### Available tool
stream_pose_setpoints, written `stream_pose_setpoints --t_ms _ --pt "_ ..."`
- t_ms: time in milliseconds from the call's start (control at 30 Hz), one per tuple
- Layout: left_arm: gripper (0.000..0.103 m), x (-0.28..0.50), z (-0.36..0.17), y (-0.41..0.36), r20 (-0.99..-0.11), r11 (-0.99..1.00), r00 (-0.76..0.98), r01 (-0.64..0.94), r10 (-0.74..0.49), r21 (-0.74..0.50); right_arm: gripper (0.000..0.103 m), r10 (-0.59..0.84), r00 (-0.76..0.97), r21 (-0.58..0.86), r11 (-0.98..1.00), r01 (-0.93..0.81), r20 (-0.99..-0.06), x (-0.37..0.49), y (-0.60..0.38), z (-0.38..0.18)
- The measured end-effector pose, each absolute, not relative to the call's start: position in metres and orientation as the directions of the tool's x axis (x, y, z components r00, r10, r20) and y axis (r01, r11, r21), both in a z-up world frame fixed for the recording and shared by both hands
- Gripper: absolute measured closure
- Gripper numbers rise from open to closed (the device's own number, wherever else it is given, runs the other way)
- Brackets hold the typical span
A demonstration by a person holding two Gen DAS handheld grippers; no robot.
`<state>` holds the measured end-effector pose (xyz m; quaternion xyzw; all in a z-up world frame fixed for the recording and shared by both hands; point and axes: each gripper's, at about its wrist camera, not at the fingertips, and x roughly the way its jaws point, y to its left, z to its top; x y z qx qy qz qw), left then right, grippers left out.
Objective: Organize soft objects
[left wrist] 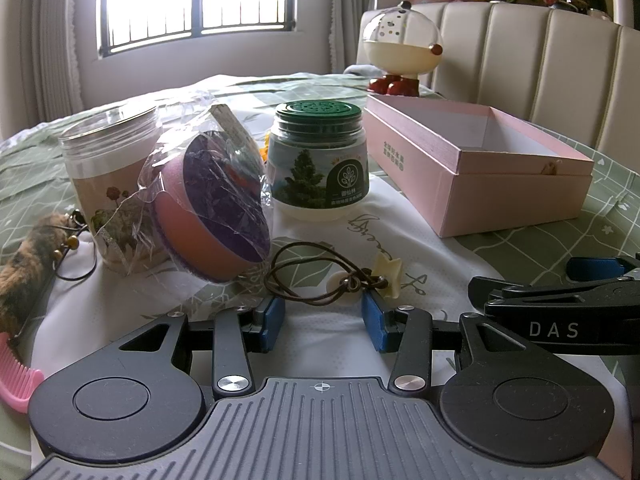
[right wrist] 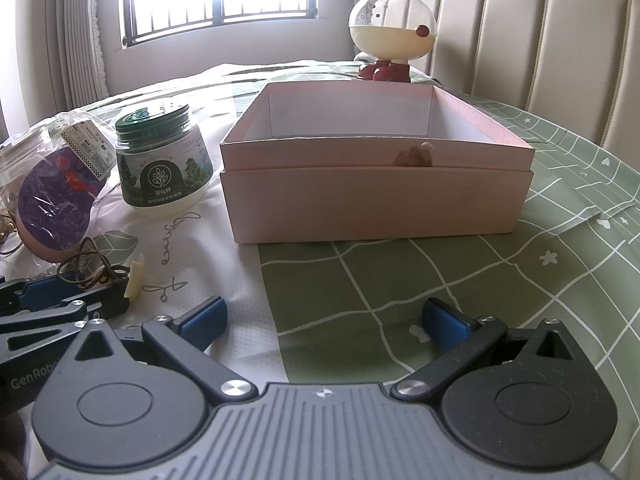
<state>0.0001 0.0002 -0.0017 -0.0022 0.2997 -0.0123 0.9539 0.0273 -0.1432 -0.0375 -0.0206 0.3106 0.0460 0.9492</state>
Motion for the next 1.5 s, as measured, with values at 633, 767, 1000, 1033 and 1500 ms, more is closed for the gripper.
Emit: stream_pose_setpoints --t_ms 633,767,1000,1033,1500 --pt "0.055 -0.0001 -0.0016 -0.0004 -0.571 1.000 0.820 0.022 -0.024 -0.011 0.000 0.075 0.803 -0.010 0.995 -0.100 -0.591 0.0273 -0.1432 -0.0376" --pt "0.055 -0.0002 -0.0016 -0.0006 -0.571 1.000 0.821 0.022 -0.024 -0.011 0.000 0.075 0.803 -0.010 0.995 -0.100 -0.591 0.0273 -0.1431 -0.0377" --pt "0.055 -0.0002 -0.0018 -0.0003 -0.571 1.000 0.821 0.022 -0.023 -0.009 0.000 0.072 0.802 -0.015 0.995 -0.100 -0.593 0.0270 -0.1434 -0.0376" --pt "0.055 -0.0001 -0.0017 -0.0003 -0.571 1.000 0.821 0.022 -0.024 -0.011 0.000 0.071 0.802 -0.015 0.995 -0.100 -0.594 0.0275 -0.1434 -0.0376" --pt "0.055 -0.0006 -0.0012 -0.0007 -0.570 1.000 0.821 0.021 -0.017 -0.001 0.000 0.072 0.802 -0.014 0.995 -0.099 -0.593 0.0277 -0.1426 -0.0374"
